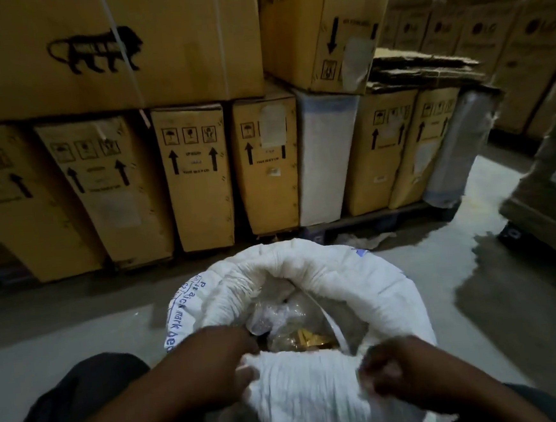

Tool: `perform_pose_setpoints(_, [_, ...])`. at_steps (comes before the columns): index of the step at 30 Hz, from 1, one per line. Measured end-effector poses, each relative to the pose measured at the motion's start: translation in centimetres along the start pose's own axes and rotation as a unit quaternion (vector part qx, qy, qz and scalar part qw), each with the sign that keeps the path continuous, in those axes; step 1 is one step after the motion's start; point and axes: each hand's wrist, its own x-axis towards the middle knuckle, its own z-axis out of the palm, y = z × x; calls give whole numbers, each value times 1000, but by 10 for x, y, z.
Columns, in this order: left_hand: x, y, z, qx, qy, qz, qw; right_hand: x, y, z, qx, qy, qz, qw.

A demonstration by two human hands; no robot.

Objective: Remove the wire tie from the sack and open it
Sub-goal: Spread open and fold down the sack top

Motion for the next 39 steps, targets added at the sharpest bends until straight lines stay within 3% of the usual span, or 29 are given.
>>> perform_pose_setpoints(2, [8,-3,-2,-27,93,-5,995,5,0,-11,40,220,-19,975])
perform_pose_setpoints(3, [14,-4,0,-49,125,-13,991,9,-1,-11,22,292,-21,956])
perform_pose_setpoints(5, [26,-7,9,-83,140,-14,987,16,-6,-9,12,337,-3,941])
perform_pose_setpoints(7, [36,-11,24,-57,72,-13,996,29,-2,2,-53,262,6,964])
perform_pose_setpoints(10, [47,-46,74,112,-30,-26,993,42,23,17,-149,52,108,982])
perform_pose_setpoints(13, [57,-99,158,202,65,-15,977,40,41,46,-181,-42,189,964])
perform_pose_setpoints(15, [34,-78,156,240,49,-18,969,43,41,60,-222,-29,193,955])
perform_pose_setpoints(16, [20,-49,127,247,-4,-2,969,43,34,58,-244,-30,181,952])
perform_pose_setpoints(18, [22,-13,91,136,-53,3,989,47,9,41,-255,-1,156,954])
perform_pose_setpoints(19, [30,-3,78,93,-52,6,994,51,-5,28,-232,40,142,961])
perform_pose_setpoints(22, [66,11,42,-20,51,-20,998,73,-33,1,-107,228,65,966])
perform_pose_setpoints(24, [87,-3,33,-49,55,-55,996,96,-36,-3,-69,242,15,968])
perform_pose_setpoints(29, [135,-74,38,57,31,-103,993,169,8,-4,-173,183,61,966])
perform_pose_setpoints(35, [152,-135,38,164,62,-120,977,207,60,-34,-168,258,125,943])
perform_pose_setpoints(39, [154,-169,22,190,69,-88,975,194,95,-58,-150,284,139,937])
